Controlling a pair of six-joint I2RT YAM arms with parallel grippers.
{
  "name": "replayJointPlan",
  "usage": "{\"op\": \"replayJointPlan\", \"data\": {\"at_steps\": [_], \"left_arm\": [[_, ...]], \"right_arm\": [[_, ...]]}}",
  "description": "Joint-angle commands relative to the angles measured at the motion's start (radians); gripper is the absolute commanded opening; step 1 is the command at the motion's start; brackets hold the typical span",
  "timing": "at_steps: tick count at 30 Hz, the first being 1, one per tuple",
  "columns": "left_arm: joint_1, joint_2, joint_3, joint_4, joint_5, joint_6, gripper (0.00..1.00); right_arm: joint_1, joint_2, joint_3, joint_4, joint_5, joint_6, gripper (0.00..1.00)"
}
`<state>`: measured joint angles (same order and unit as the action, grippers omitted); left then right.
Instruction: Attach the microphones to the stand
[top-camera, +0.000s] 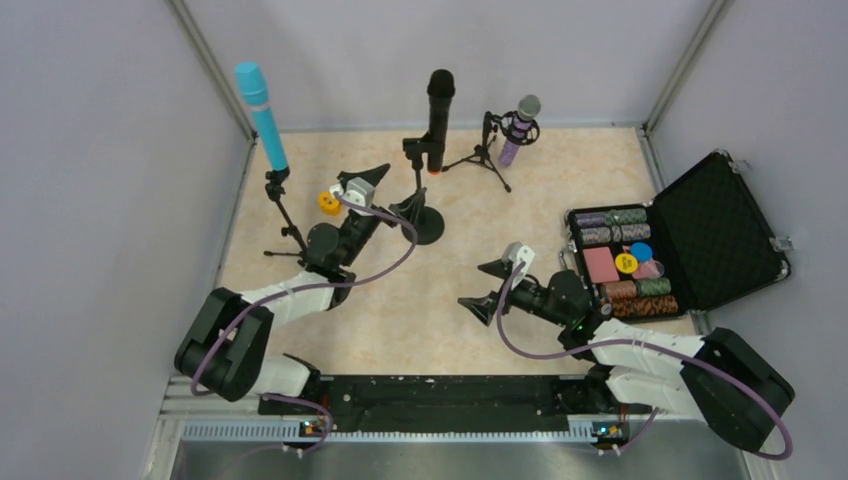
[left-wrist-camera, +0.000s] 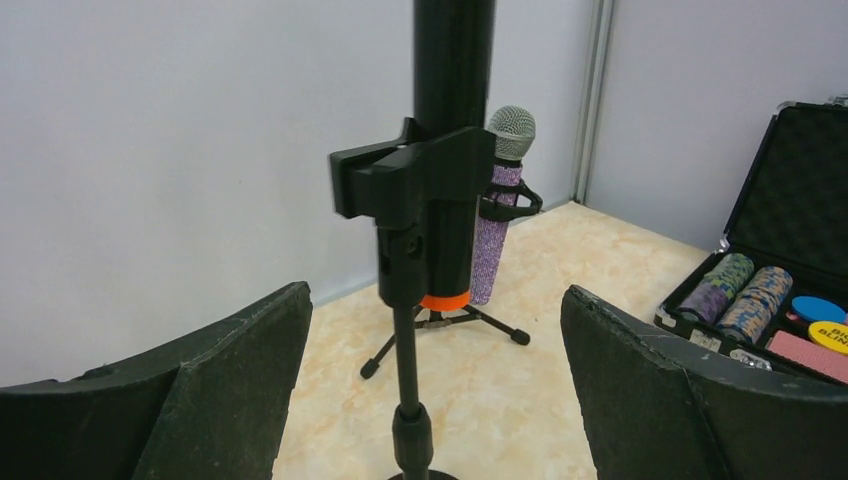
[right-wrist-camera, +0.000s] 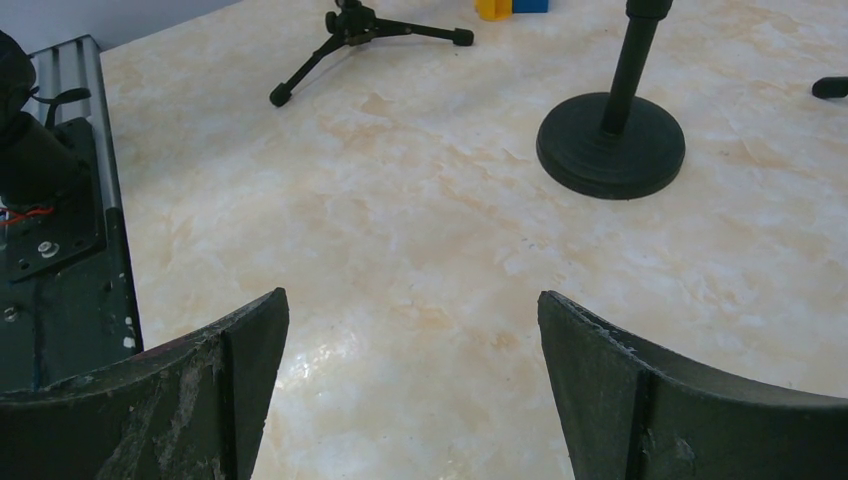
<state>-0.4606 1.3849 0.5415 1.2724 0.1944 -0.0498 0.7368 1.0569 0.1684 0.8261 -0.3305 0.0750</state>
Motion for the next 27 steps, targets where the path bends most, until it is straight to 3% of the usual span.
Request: {"op": "replayJointPlan", "data": {"at_steps": [1, 7, 13, 27], "left_arm": [[-0.001, -0.061, -0.012, -0.057, 0.017, -0.035, 0.99], [-0.001, -0.143, -0.009, -0.25, 0.105, -0.087, 0.99], [-0.002, -0.222, 0.018, -0.548, 0.257, -0.119, 0.99], [0.0, -0.313, 0.08, -1.187, 0.308, -0.22, 0.99]], "right_arm": [[-0.002, -0.01, 0.054, 0.034, -0.019, 0.012, 0.93], [-0.002, 0.002, 0.065, 0.028, -0.035, 0.028, 0.93], [-0.002, 0.016, 0.079, 0.029, -0.05, 0.054, 0.93], [-0.004, -0.007, 0.11, -0.093, -0.034, 0.1, 0.98]]}}
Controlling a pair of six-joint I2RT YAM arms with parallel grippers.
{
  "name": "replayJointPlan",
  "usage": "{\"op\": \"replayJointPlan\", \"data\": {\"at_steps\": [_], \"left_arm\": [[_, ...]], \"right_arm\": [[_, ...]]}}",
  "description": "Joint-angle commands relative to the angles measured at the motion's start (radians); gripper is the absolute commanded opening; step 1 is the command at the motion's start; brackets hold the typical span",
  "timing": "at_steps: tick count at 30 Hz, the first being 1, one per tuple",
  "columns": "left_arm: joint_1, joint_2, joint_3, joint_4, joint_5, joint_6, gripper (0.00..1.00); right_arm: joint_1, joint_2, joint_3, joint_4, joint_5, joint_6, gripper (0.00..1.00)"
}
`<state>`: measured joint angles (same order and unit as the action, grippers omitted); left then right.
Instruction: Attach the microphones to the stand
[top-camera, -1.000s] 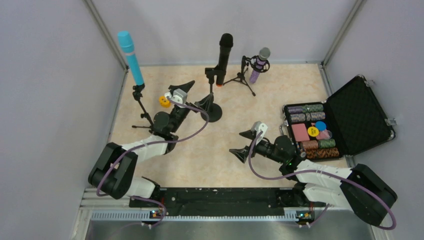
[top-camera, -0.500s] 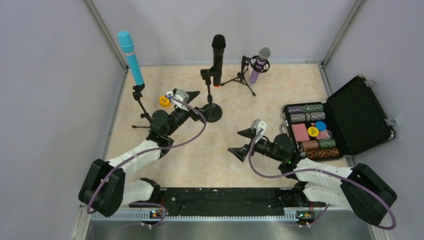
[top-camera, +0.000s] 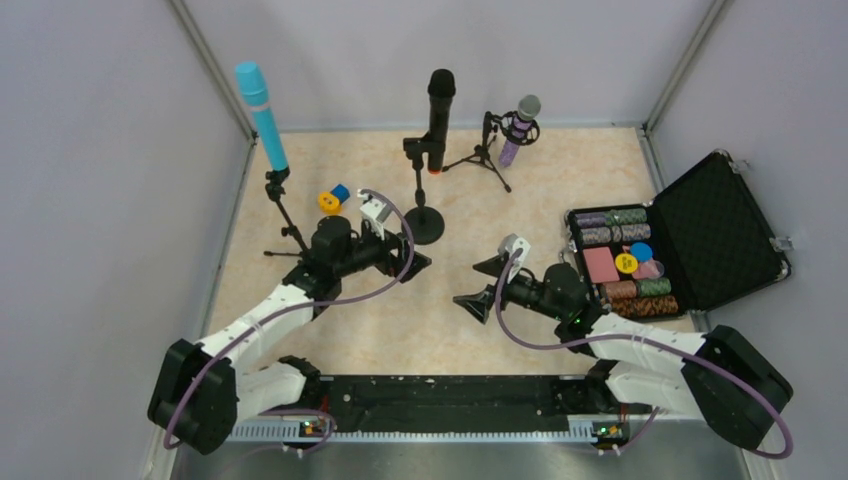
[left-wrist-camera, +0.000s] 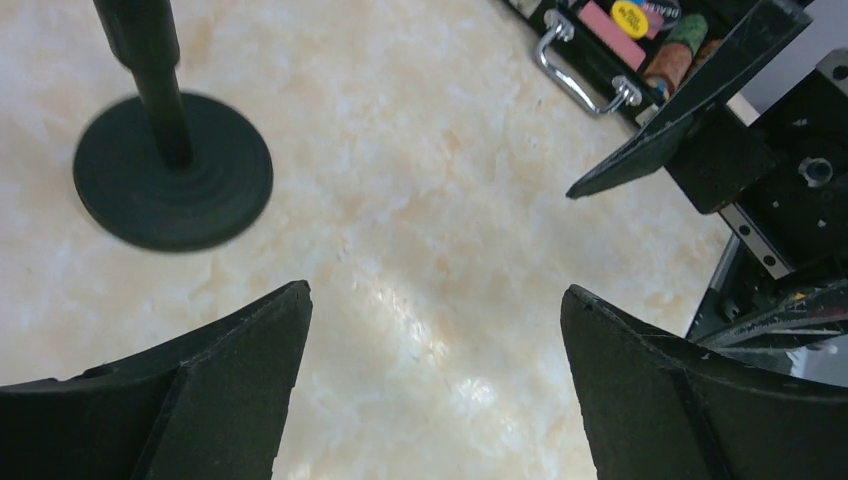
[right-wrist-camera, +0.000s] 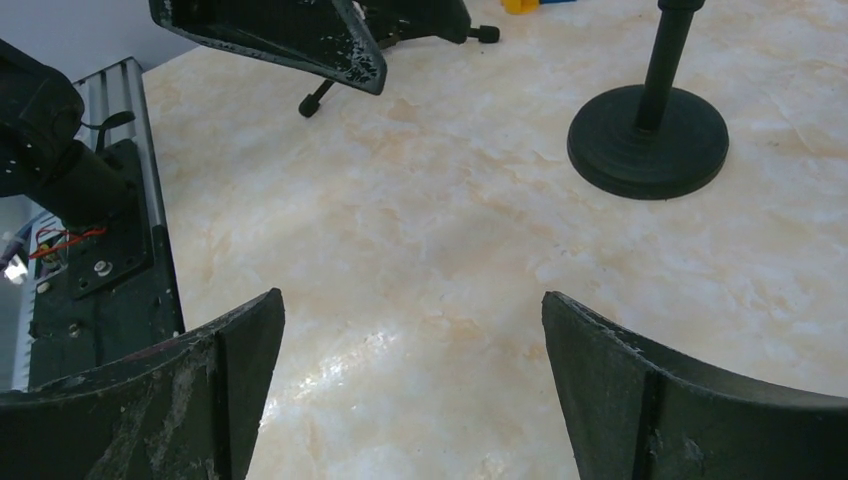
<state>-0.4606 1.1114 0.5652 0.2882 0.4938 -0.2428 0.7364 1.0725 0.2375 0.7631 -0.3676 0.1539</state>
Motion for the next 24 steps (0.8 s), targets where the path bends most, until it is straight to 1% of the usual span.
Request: {"op": "replayJointPlan", "data": {"at_steps": [1, 6, 12, 16, 19, 24], "left_arm": [[-0.001, -0.046, 0.062, -0.249, -0.011, -0.025, 0.99], [0.0, -0.096, 0.086, -0.453, -0.178, -0.044, 0.99], [0.0, -0.165, 0.117, -0.602, -0.408, -0.047, 0.99], [-0.001, -0.219, 0.115, -0.605, -0.521, -0.005, 0.99], [-0.001, -0.269, 0.098, -0.575, -0.576, 0.04, 0.99], [-0.001, -0.358, 0.034, -0.467, -0.575, 0.129, 0.99]], "right_arm": [[-0.004, -0.03, 0.046, -0.045, 0.011, 0.022, 0.99], [-0.012, -0.063, 0.064, -0.137, 0.052, 0.028, 0.99], [-0.057, -0.096, 0.071, -0.2, 0.063, 0.063, 0.99], [-0.143, -0.115, 0.081, -0.251, 0.02, 0.104, 0.99], [-0.212, -0.139, 0.081, -0.275, -0.016, 0.138, 0.99], [-0.313, -0.204, 0.067, -0.3, -0.039, 0.162, 0.99]]}}
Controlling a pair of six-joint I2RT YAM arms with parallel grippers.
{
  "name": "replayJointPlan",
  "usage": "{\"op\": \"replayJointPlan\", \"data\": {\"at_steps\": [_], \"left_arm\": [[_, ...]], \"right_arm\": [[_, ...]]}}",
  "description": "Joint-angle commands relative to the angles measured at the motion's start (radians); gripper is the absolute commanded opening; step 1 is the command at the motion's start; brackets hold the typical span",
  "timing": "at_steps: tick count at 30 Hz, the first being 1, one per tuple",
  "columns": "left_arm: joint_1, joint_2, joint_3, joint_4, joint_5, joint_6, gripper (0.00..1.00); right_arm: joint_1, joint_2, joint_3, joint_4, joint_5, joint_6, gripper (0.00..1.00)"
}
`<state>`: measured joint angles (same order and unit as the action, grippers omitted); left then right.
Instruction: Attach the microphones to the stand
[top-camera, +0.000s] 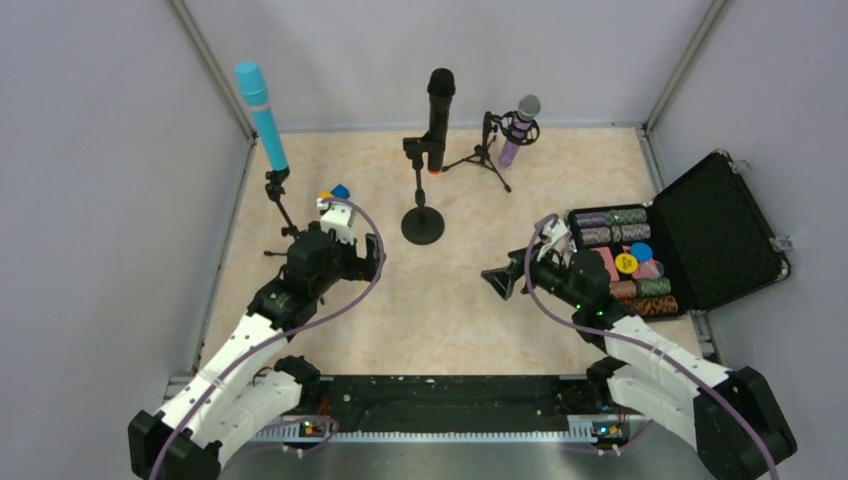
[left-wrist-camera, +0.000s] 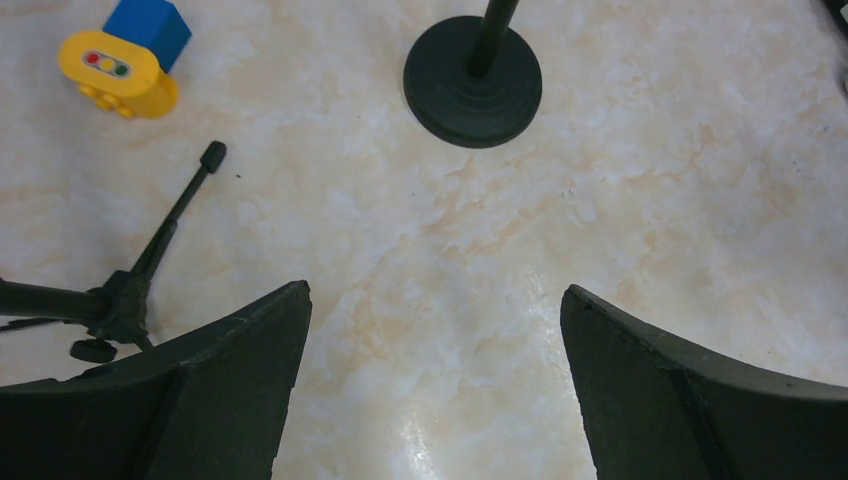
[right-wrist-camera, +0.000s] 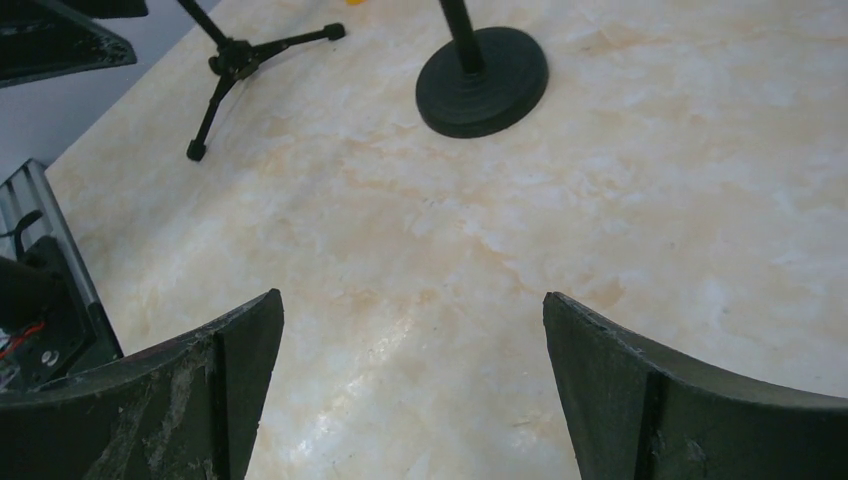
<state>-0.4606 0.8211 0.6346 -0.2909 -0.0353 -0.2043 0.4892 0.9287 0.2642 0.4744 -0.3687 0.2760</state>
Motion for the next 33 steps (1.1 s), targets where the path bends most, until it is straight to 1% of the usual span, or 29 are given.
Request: {"op": "replayJointPlan", "data": {"at_steps": [1, 4, 6, 9, 14, 19, 23, 27, 31, 33], "left_arm": [[0.0, -0.087, -0.05, 0.132, -0.04, 0.11, 0.99], [0.0, -0.141, -0.102, 0.214, -0.022, 0.133, 0.99], [0.0, -0.173, -0.135, 0.276, -0.011, 0.141, 0.99], [0.0, -0.208, -0.176, 0.347, 0.009, 0.153, 0.99], [0.0, -0.232, -0.211, 0.393, 0.028, 0.173, 0.99], [0.0, -0.223, -0.223, 0.401, 0.03, 0.181, 0.99], [-0.001, -0.215, -0.228, 0.403, 0.016, 0.143, 0.99], [0.0, -0.218, -0.265, 0.435, 0.014, 0.12, 0.99], [0.0, -0.224, -0.318, 0.476, -0.04, 0.123, 0.99], [0.0, -0.232, -0.332, 0.471, -0.102, 0.108, 0.99]], "right_arm": [[-0.085, -0.079, 0.037, -0.021, -0.035, 0.043, 0.99], [-0.159, -0.141, 0.024, -0.06, 0.003, 0.075, 0.99], [-0.219, -0.193, 0.004, -0.056, 0.012, 0.103, 0.99], [-0.264, -0.251, -0.019, -0.058, 0.029, 0.088, 0.99], [-0.269, -0.273, -0.001, -0.114, 0.063, 0.029, 0.99], [-0.27, -0.263, 0.003, -0.118, 0.072, 0.011, 0.99], [-0.27, -0.257, 0.006, -0.121, 0.078, 0.003, 0.99], [-0.27, -0.256, 0.01, -0.128, 0.094, -0.018, 0.99], [-0.269, -0.249, 0.04, -0.177, 0.103, -0.095, 0.99], [-0.27, -0.242, 0.063, -0.221, 0.133, -0.137, 0.99]]}}
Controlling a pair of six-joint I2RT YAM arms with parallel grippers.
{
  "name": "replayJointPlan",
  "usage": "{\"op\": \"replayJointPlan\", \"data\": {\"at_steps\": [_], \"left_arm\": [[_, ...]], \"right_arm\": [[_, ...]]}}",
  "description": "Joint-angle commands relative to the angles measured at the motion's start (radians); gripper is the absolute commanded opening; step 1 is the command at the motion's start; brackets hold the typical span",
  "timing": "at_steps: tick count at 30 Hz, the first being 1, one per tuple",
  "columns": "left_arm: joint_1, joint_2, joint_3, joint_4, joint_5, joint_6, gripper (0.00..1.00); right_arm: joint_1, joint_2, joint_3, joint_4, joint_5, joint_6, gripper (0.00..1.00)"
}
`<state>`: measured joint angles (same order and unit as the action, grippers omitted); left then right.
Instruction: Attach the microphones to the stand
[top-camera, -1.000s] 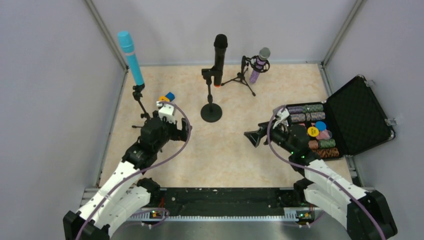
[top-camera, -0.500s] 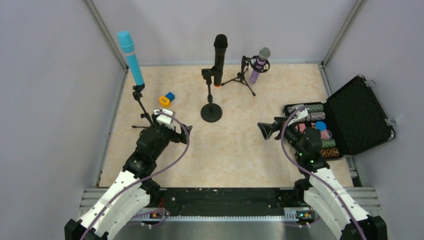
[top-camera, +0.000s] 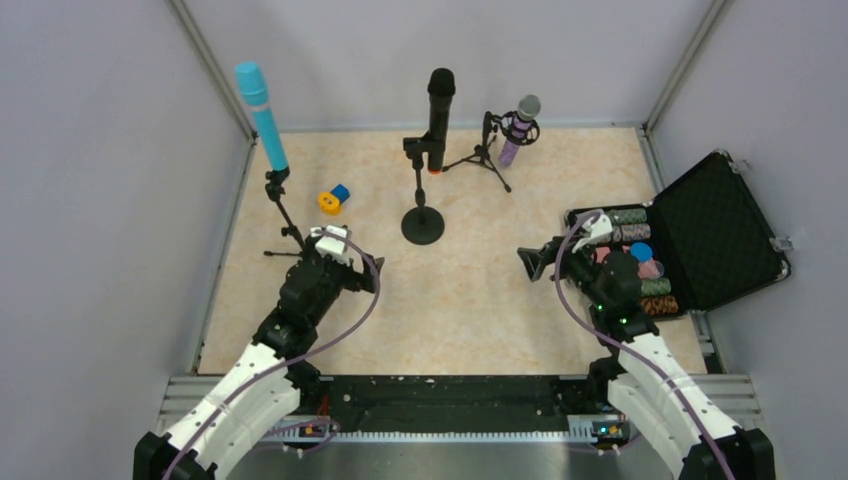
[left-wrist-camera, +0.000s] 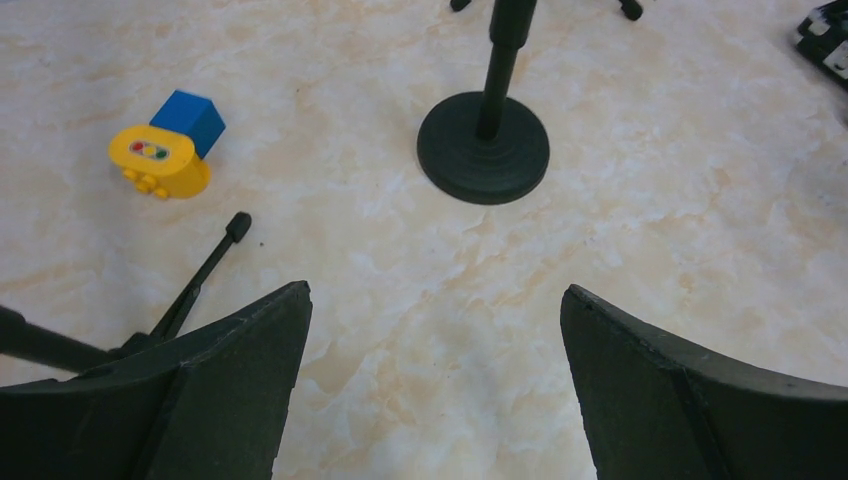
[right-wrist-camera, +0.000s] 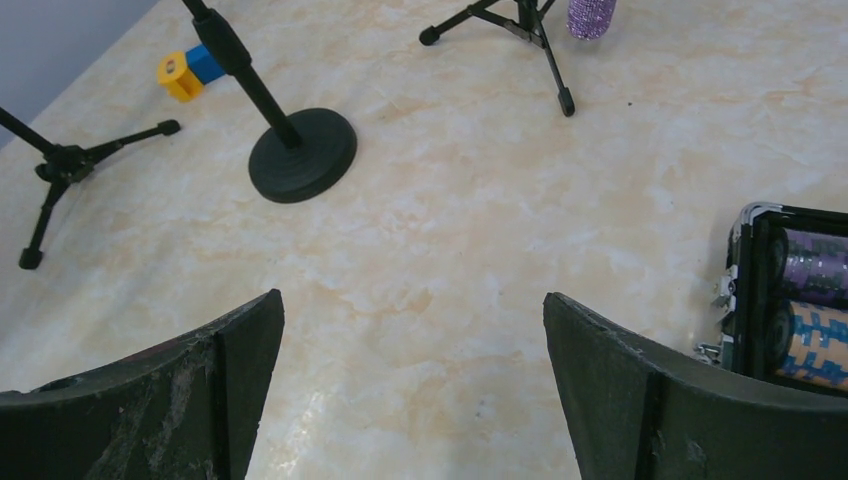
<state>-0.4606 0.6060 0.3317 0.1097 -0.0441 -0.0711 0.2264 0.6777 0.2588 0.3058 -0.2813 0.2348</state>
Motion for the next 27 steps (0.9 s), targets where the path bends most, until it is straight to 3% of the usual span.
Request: {"op": "replayJointPlan", "data": {"at_steps": [1, 9, 22, 25, 27], "left_arm": [[0.0, -0.023, -0.04, 0.07, -0.132, -0.048, 0.99], [0.002, -0.036, -0.103, 0.133, -0.205, -0.017, 0.99], [0.002, -0.055, -0.051, 0.051, -0.162, -0.101, 0.99], [0.001, -0.027, -0.052, 0.051, -0.289, -0.223, 0.99], [0.001, -0.001, -0.018, -0.035, -0.369, -0.305, 0.99]], "right_arm": [[-0.007, 0.014, 0.077, -0.069, 0.064, -0.113, 0.99], [-0.007, 0.032, 0.076, -0.099, 0.158, -0.148, 0.99], [-0.008, 0.04, 0.066, -0.09, 0.174, -0.149, 0.99], [-0.007, 0.043, 0.066, -0.087, 0.172, -0.142, 0.99], [-0.008, 0.044, 0.066, -0.082, 0.169, -0.139, 0.99]]}}
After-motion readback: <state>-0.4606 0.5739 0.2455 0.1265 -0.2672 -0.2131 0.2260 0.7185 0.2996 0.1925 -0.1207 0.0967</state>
